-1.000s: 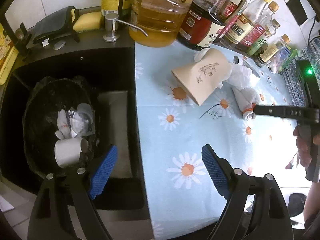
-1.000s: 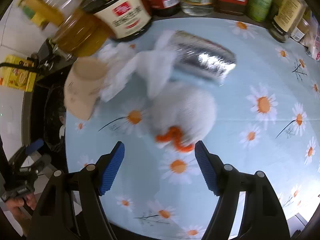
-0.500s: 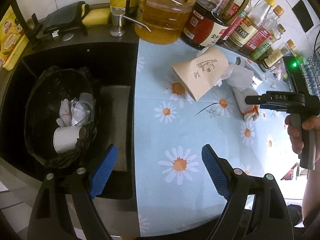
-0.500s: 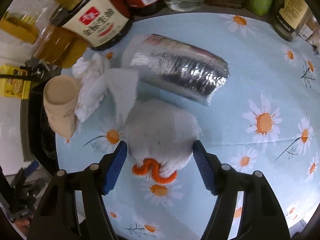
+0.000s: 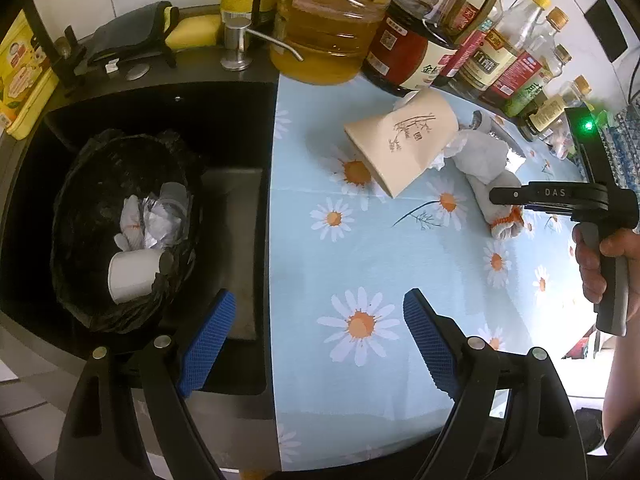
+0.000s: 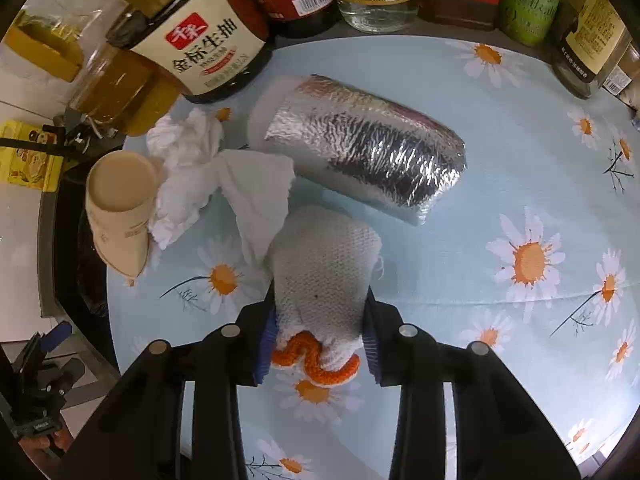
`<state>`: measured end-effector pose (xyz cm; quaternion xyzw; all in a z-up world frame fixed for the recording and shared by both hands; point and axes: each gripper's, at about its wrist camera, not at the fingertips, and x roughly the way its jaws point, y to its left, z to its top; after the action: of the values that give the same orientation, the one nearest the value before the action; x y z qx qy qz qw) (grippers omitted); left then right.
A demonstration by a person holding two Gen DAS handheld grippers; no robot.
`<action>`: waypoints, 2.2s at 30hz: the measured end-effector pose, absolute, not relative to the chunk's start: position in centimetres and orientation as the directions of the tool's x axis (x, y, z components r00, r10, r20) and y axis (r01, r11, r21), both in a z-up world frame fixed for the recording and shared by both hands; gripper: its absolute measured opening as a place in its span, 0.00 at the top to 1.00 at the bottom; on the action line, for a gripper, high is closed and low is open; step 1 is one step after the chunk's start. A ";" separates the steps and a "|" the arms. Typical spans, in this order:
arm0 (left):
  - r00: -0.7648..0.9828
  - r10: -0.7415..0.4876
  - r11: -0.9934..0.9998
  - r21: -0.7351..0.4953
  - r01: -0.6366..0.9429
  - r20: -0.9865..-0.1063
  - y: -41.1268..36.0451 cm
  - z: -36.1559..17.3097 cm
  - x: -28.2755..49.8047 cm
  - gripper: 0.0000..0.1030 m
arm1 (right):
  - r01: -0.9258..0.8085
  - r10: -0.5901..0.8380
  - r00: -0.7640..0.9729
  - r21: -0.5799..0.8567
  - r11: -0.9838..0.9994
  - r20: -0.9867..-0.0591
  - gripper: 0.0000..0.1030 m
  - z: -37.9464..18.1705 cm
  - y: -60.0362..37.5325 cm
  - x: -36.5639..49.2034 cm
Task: Collect trash
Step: 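Close the left tool around the brown paper cup while the right tool holds the glove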
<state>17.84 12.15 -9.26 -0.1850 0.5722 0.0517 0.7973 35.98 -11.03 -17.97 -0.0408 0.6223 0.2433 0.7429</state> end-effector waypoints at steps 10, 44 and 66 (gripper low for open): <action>0.337 -0.151 0.949 -0.232 -0.214 -0.929 11.2 -8.9 19.9 0.19 | -0.386 0.331 0.126 0.262 0.885 -0.935 0.64 -16.7 -12.6 34.2; 0.254 -0.036 0.960 0.037 0.278 -0.967 4.7 -10.8 32.9 0.19 | -0.122 0.402 0.209 0.384 0.915 -0.892 0.64 -15.9 -22.5 28.2; 0.257 -0.030 0.928 0.069 0.367 -0.966 4.7 -10.8 33.3 0.36 | -0.074 0.406 0.231 0.400 0.913 -0.884 0.64 -15.9 -23.0 27.5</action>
<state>33.31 4.68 -10.77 0.1410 0.5960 -0.1271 0.7802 27.47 -23.02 -15.86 0.1381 0.6001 0.1555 0.7724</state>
